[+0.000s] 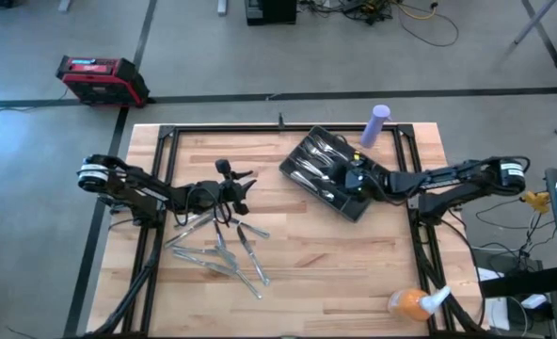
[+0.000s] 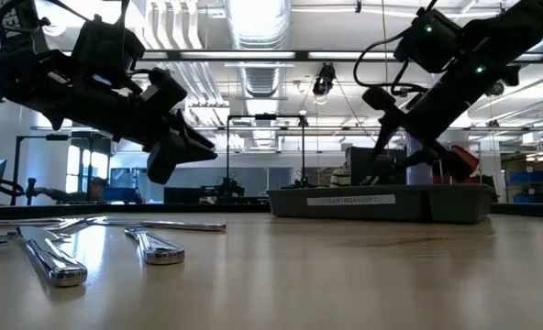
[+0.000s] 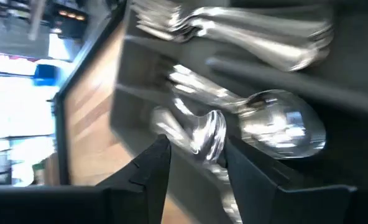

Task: Sort silverware
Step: Put the spoon into the bottom middle left compartment of the silverware tray, then put the knife into the right compartment of the silverware tray

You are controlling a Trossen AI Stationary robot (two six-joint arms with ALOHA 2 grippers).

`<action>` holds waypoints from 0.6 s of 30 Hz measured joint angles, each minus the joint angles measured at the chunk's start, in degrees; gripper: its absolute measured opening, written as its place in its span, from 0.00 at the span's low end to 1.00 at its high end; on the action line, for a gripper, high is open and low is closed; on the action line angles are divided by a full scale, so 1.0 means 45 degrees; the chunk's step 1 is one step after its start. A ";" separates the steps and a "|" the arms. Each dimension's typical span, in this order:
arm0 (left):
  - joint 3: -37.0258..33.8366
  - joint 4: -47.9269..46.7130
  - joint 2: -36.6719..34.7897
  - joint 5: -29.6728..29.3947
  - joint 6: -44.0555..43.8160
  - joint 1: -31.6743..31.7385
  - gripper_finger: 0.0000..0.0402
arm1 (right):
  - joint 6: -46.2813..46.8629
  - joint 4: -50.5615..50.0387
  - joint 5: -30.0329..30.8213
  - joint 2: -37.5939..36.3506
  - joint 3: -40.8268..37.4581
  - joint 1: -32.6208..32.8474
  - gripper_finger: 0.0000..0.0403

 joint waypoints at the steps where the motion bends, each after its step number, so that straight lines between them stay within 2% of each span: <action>1: 0.0000 0.0005 -0.0015 0.0000 0.0000 0.0000 0.29 | -0.0059 -0.0512 -0.0001 -0.0212 0.0000 -0.0013 0.35; 7: -0.0014 -0.0010 -0.0393 0.0005 0.0000 -0.0002 0.29 | -0.1040 -0.3262 0.0729 -0.1274 0.0000 -0.0013 0.39; 11: -0.0243 -0.0010 -0.1074 -0.0044 0.0023 -0.0088 0.29 | -0.2364 -0.2890 0.1396 -0.1757 0.0004 0.0182 0.39; 14: -0.0630 -0.0044 -0.1994 -0.0219 -0.0023 -0.0213 0.29 | -0.4658 -0.2426 0.2292 -0.1827 0.0537 0.0726 0.39; 18: -0.1211 -0.0095 -0.3400 0.0038 -0.0888 -0.0330 0.29 | -0.8872 -0.1409 0.3249 -0.1450 0.1592 0.1861 0.38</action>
